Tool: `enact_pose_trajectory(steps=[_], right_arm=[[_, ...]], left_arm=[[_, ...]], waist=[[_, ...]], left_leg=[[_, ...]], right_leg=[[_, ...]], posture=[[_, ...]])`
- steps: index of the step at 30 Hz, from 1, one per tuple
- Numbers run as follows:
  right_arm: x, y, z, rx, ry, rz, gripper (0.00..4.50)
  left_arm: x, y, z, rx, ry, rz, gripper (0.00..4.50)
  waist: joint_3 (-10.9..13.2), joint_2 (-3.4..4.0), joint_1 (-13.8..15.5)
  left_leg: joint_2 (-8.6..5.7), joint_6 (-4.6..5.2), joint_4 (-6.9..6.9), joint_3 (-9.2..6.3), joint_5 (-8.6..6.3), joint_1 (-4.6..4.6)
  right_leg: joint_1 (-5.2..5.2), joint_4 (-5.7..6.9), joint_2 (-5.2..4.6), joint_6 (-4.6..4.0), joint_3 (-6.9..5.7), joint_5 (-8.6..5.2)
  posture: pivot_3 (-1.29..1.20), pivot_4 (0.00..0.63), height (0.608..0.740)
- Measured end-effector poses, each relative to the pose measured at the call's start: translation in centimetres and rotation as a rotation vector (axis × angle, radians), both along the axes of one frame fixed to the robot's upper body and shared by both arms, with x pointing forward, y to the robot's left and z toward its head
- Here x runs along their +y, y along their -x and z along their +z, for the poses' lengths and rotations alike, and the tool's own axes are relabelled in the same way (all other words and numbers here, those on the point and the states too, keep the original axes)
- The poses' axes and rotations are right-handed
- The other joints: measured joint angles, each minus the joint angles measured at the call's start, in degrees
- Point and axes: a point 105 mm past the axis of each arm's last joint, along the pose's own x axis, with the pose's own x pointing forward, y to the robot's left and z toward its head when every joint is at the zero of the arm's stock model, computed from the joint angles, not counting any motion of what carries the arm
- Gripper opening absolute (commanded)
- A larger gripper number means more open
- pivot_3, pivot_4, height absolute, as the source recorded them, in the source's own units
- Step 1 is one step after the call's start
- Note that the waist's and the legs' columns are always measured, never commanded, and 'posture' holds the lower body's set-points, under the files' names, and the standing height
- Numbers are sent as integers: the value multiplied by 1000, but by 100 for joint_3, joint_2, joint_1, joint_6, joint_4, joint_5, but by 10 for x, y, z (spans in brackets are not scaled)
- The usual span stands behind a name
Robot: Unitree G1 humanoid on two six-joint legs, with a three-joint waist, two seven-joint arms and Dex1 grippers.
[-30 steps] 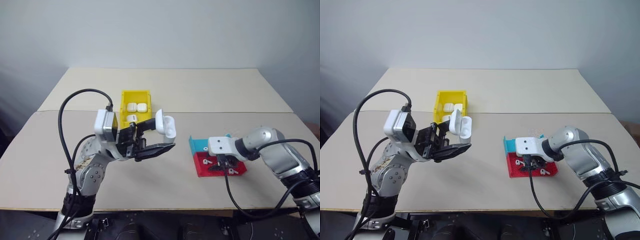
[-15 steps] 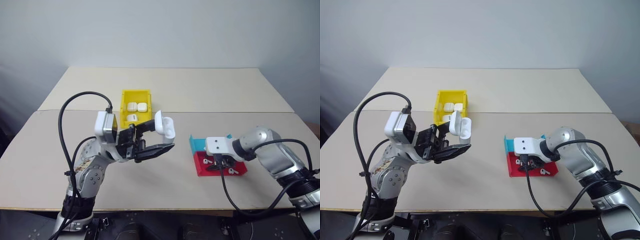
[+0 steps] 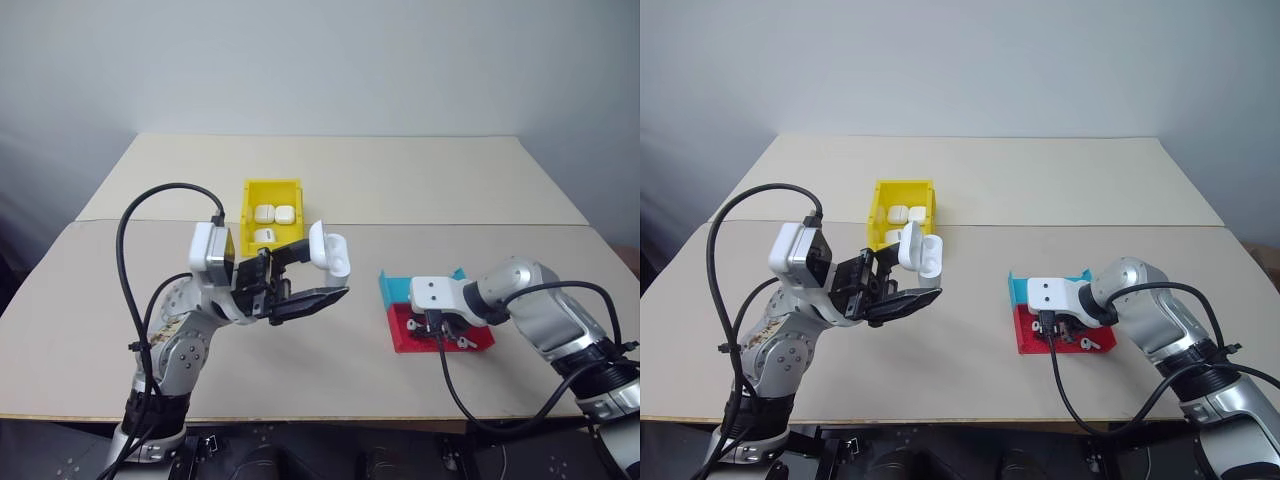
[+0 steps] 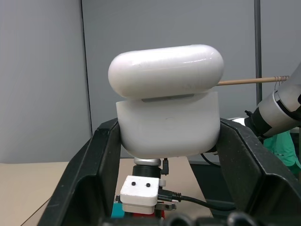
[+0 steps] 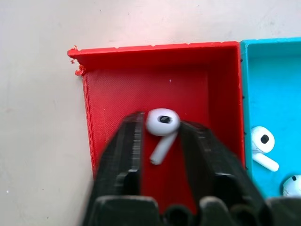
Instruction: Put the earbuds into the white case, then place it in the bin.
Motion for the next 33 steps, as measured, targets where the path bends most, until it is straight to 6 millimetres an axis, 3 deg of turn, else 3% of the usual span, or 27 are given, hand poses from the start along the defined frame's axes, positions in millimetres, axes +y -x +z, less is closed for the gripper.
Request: enact_pose_trajectory(steps=[6, 9, 10, 16, 20, 24, 28, 33], right_arm=[[1, 1, 0, -13, -24, -38, 616], [-2, 4, 10, -8, -158, -128, 616], [-1, 3, 19, -19, -225, -153, 616], [14, 10, 126, -249, -992, -197, 616], [23, 30, 163, -251, -1337, -147, 616], [36, 53, 191, -214, -1526, -46, 616], [56, 69, 198, -178, -1549, 15, 616], [80, 73, 184, -110, -1494, 13, 616]], left_arm=[[0, 0, 0, 0, -1, -2, 2765], [-1, 1, 0, -2, -6, -12, 2765], [-1, 1, 0, -4, -8, -17, 2765], [-8, 1, 9, -43, -10, -86, 2765], [-13, -3, 9, -39, -11, -134, 2765], [-16, -5, 13, -51, -8, -163, 2765], [-17, -8, 10, -36, -8, -175, 2765], [-20, -9, 10, -38, -15, -180, 2765]], waist=[[0, 0, 0], [1, -1, 14], [1, -1, 11], [1, -1, 6], [0, 0, 3], [0, 1, 1], [-1, 2, -6], [-1, 2, -7]], left_leg=[[0, 0, 1, 0, 0, 0], [-1, 0, 0, -1, 0, -7], [-1, 0, 2, 0, 0, -7], [0, 0, -2, -7, 0, -2], [-1, 0, -2, -7, 0, -3], [-1, 1, -5, -8, 0, -4], [-1, 1, -4, -8, 0, -3], [-2, 2, -4, -9, 0, -5]], right_leg=[[1, 0, 0, 0, 0, 0], [-4, -1, -1, 0, 0, 0], [-5, 0, -1, -1, 1, 1], [2, 0, 2, -1, -4, 1], [2, 2, 2, -1, -2, 1], [0, 2, 2, -1, -1, 1], [0, 3, 2, -2, 0, 2], [-1, 3, 2, -1, 0, 1]], posture=[[0, 150, 740], [0, 150, 740], [0, 150, 740], [0, 150, 740], [0, 150, 740], [0, 150, 740], [0, 150, 740], [0, 150, 740]])
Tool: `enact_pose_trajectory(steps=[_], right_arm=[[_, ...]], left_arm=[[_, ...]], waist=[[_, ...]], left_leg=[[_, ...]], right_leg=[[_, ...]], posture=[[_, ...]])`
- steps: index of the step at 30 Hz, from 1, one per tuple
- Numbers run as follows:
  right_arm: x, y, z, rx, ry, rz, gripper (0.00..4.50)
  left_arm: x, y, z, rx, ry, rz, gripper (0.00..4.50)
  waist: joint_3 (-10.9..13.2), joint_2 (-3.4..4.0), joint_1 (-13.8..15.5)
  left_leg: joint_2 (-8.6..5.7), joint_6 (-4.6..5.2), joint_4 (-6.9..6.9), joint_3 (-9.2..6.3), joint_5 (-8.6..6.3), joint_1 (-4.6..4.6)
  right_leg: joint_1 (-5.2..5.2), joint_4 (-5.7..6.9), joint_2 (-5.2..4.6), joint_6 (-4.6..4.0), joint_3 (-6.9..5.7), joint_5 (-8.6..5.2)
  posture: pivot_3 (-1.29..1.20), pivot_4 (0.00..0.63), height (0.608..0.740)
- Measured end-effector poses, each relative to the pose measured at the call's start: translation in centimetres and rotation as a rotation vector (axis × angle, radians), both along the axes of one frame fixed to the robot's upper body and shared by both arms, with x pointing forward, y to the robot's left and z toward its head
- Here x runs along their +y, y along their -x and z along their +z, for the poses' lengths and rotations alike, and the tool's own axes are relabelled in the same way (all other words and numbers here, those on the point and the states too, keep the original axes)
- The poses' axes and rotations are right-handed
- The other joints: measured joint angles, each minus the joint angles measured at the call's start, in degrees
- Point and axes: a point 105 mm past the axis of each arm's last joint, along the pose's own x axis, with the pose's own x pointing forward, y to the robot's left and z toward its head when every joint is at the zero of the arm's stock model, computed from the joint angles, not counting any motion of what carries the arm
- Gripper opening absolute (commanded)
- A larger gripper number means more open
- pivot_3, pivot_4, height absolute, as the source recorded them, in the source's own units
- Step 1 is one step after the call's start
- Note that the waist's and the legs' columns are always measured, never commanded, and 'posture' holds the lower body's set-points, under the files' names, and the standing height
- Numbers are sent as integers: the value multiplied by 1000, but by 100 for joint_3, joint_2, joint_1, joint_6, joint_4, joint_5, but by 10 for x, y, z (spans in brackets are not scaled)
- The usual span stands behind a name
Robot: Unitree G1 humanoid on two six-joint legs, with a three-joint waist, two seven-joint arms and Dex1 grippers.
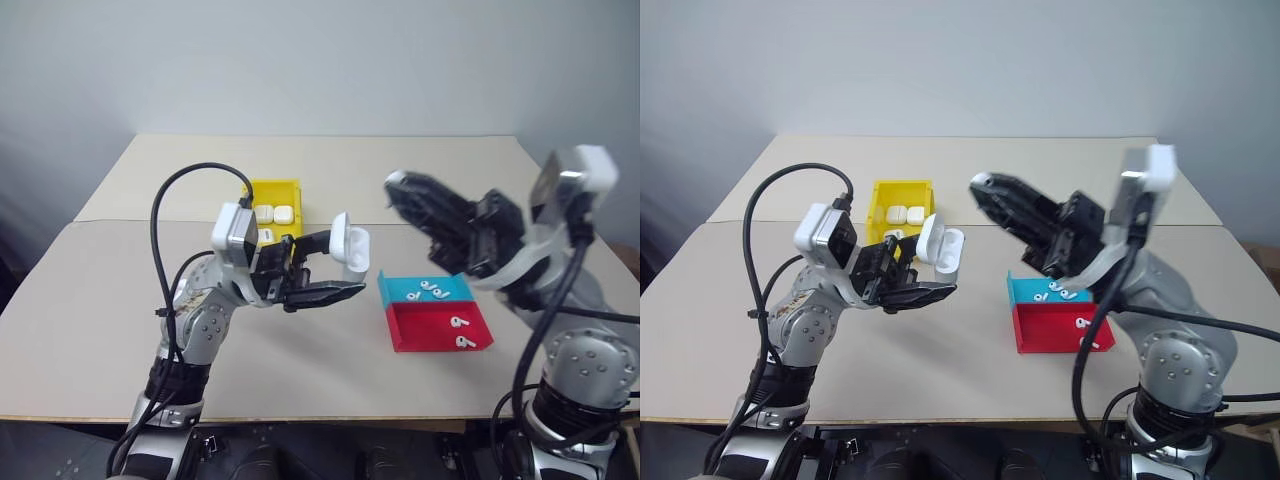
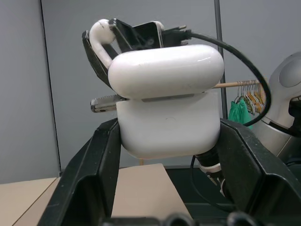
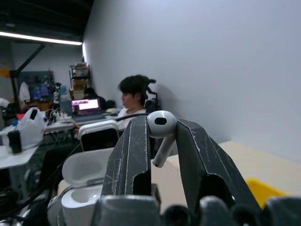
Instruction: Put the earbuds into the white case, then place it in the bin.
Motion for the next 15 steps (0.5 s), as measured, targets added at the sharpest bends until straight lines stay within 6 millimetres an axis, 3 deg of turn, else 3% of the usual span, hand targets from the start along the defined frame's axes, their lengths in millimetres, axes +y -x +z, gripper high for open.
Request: enact_pose_trajectory(steps=[15], right_arm=[[2, -1, -12, -18, 130, -16, 616]], left_arm=[[-2, 0, -3, 9, -20, 1, 2765]], waist=[[0, 0, 4]], left_leg=[[0, 1, 0, -1, -1, -1]], right_leg=[[-1, -2, 0, 0, 0, 0]], posture=[[0, 150, 740]])
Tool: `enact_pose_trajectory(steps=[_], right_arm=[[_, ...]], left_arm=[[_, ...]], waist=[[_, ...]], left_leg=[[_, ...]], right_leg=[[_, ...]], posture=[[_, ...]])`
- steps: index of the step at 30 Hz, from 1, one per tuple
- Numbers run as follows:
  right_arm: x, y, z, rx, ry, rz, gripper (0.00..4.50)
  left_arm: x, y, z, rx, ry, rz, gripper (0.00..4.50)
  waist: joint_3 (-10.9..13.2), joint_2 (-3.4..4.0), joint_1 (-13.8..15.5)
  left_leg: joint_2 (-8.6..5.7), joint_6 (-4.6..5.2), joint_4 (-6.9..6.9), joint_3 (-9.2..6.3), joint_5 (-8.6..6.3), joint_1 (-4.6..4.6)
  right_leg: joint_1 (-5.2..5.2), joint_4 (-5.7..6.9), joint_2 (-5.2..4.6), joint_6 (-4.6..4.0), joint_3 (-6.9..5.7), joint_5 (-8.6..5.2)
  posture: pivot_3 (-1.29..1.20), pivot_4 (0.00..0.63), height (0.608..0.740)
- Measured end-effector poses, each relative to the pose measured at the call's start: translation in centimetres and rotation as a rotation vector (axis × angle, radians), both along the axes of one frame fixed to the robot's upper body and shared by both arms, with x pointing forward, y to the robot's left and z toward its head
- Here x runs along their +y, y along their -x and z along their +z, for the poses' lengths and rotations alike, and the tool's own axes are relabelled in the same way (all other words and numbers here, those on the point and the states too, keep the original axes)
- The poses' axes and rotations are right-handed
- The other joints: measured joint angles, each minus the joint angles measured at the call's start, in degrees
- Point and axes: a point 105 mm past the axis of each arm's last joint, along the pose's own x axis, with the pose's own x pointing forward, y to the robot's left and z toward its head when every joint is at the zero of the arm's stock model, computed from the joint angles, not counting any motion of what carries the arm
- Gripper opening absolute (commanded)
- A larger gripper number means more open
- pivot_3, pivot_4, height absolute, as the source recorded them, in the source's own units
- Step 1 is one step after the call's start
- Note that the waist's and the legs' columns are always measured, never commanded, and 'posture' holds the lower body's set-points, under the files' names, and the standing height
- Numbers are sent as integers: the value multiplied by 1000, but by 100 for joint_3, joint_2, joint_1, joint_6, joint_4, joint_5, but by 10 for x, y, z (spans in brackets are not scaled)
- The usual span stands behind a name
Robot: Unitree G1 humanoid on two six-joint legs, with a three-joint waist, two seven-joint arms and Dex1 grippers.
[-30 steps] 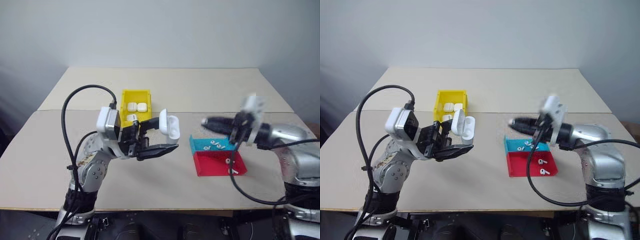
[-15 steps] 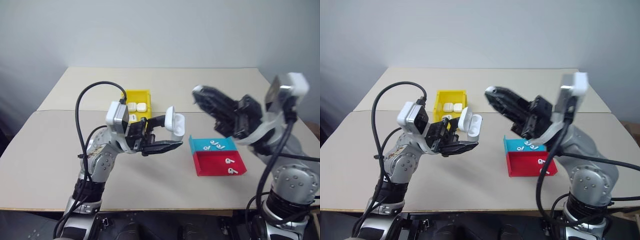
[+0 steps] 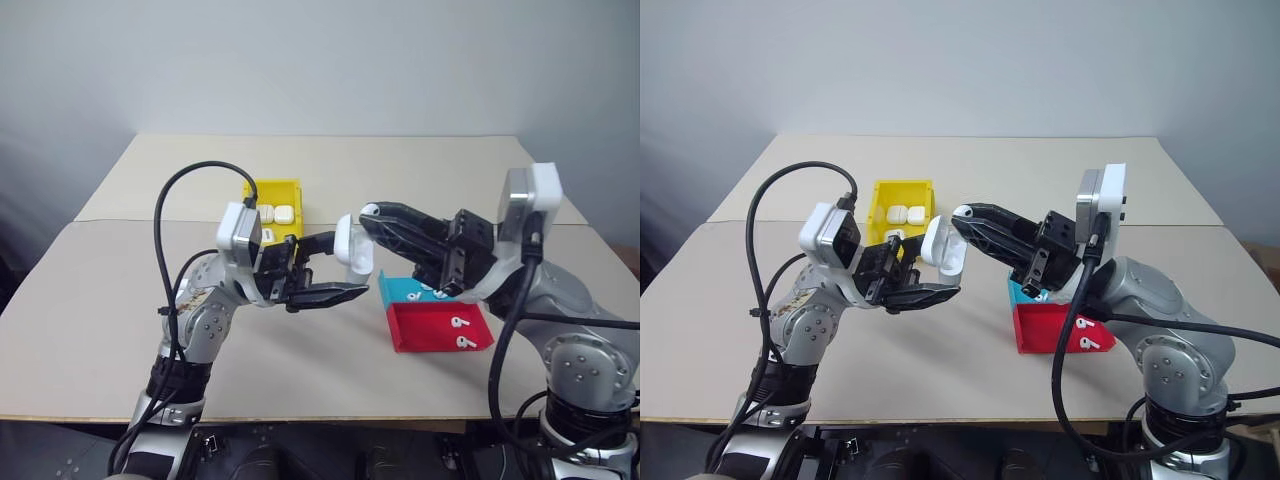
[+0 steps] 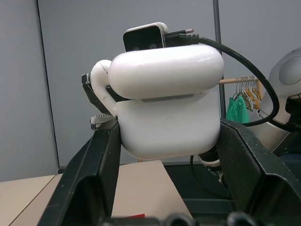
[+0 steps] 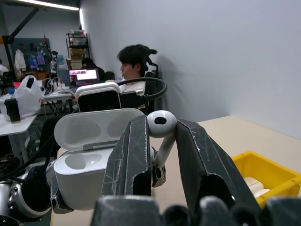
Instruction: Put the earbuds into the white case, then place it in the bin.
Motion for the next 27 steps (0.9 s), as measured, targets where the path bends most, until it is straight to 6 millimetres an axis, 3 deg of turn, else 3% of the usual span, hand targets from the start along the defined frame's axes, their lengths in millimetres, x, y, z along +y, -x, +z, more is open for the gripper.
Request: enact_pose_trajectory(steps=[16, 27], right_arm=[[4, 3, 12, -7, -102, 53, 616], [2, 1, 2, -12, -16, 30, 616]], left_arm=[[0, -1, 1, 2, 6, 5, 2765], [0, -2, -2, 6, -8, 17, 2765]], waist=[[0, 0, 3], [0, 0, 0]], left_leg=[[0, 0, 0, 0, 0, 0], [0, 1, -1, 0, 0, 0]], right_leg=[[0, 0, 0, 0, 0, 0], [-1, -1, 0, 0, 0, 0]], posture=[[0, 150, 740], [0, 150, 740]])
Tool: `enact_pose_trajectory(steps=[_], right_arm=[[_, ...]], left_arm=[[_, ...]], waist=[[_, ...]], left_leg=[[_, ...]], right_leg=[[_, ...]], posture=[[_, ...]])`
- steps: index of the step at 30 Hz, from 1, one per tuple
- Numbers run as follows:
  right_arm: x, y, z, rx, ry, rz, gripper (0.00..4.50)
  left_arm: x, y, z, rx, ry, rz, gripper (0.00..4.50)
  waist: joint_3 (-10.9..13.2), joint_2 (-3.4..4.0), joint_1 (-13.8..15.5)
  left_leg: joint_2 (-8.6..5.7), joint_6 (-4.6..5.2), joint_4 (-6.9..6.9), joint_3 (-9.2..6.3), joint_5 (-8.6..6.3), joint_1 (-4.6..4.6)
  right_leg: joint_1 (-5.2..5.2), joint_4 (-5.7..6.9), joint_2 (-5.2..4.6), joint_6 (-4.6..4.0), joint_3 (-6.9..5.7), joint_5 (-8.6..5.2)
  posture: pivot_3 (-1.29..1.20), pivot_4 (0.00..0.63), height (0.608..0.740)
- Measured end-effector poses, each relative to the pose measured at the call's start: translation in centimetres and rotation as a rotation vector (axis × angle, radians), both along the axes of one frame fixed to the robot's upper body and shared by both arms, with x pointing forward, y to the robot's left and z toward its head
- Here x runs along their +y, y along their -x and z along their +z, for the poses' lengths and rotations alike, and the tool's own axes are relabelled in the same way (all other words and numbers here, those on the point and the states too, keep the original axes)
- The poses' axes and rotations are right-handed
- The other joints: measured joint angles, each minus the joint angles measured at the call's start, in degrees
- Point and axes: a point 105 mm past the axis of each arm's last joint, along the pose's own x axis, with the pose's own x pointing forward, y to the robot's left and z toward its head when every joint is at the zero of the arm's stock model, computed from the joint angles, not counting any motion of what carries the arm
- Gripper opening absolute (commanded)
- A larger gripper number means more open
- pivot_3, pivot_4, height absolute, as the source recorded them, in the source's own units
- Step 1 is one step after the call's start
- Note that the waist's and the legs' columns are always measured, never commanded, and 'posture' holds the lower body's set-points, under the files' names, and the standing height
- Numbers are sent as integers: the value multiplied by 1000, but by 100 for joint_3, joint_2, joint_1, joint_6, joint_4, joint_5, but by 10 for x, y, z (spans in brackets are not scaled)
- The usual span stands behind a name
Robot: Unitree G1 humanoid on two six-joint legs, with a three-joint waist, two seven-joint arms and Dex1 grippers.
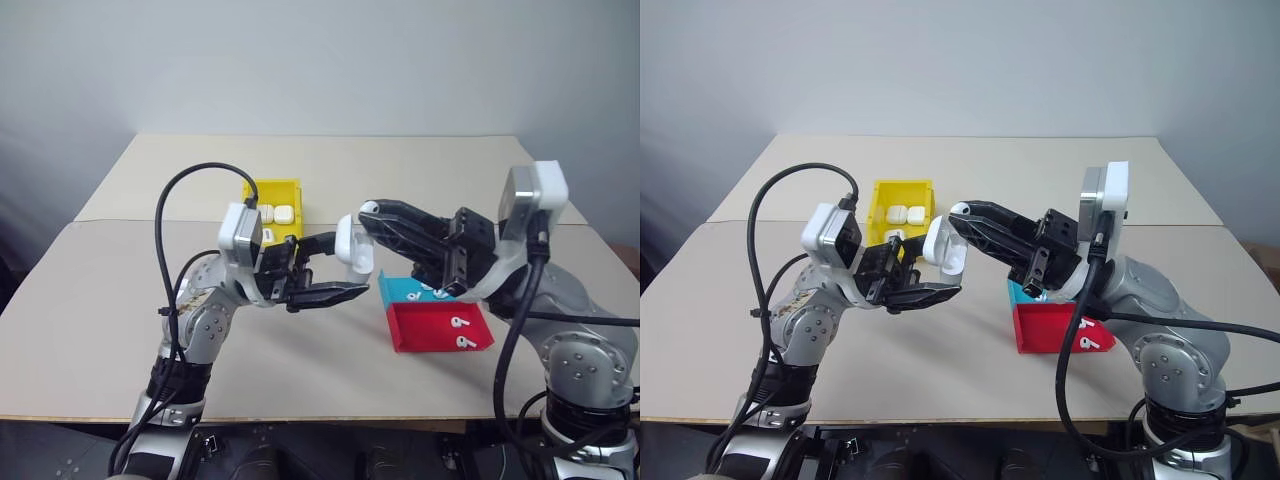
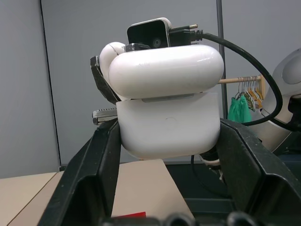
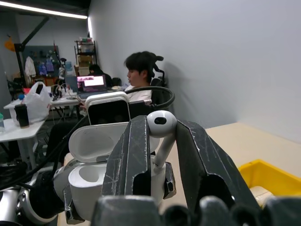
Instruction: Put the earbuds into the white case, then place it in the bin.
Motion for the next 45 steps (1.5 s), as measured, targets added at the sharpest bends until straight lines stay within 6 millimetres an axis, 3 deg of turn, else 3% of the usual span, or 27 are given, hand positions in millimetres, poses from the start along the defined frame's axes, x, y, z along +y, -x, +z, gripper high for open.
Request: enact_pose_trajectory(steps=[18, 19, 24, 35, 39, 42, 45], right_arm=[[4, 1, -7, 7, 41, 16, 616], [4, 1, -8, 8, 48, 13, 1330], [-1, -3, -10, 3, 98, -17, 2820], [-8, -6, -10, -2, 157, -7, 2820], [-24, -14, -5, -15, 216, -45, 2820], [-43, -27, 2, -49, 324, -126, 2820], [-65, -47, -3, -161, 626, -259, 2820]], left_arm=[[0, -2, -3, 7, -6, 16, 2765], [0, -2, -3, 7, -8, 17, 2765], [0, -1, -4, 5, -10, 12, 2765], [1, -4, -5, 20, 4, 27, 2765], [3, -4, -1, 0, 27, 48, 2765], [4, -4, 0, -7, 34, 63, 2765], [8, -8, -2, -7, 31, 125, 2765]], waist=[[0, 0, 2], [0, 0, 2], [0, 0, 2], [1, -1, 2], [1, -2, 5], [1, -2, 6], [1, -1, 3]], left_leg=[[0, 0, 0, 0, 0, -2], [0, 0, 0, 0, 0, -2], [0, 0, 0, 0, 0, -2], [0, 1, 0, 0, 0, -2], [0, 1, 0, 0, -1, -2], [-1, 1, 0, 1, -1, -2], [-1, 2, -2, 5, -1, -1]], right_leg=[[-1, -1, 0, 0, 0, 0], [-1, -1, 0, 0, 0, 0], [-1, -1, 0, 0, 0, 0], [-1, -2, 0, 0, 0, 0], [1, -4, -1, 0, 0, 0], [1, -4, -3, 0, -1, 0], [-2, -6, -3, 1, 3, -1]], posture=[[0, 150, 740], [0, 150, 740], [0, 150, 740], [0, 150, 740], [0, 150, 740], [0, 150, 740], [0, 150, 740]])
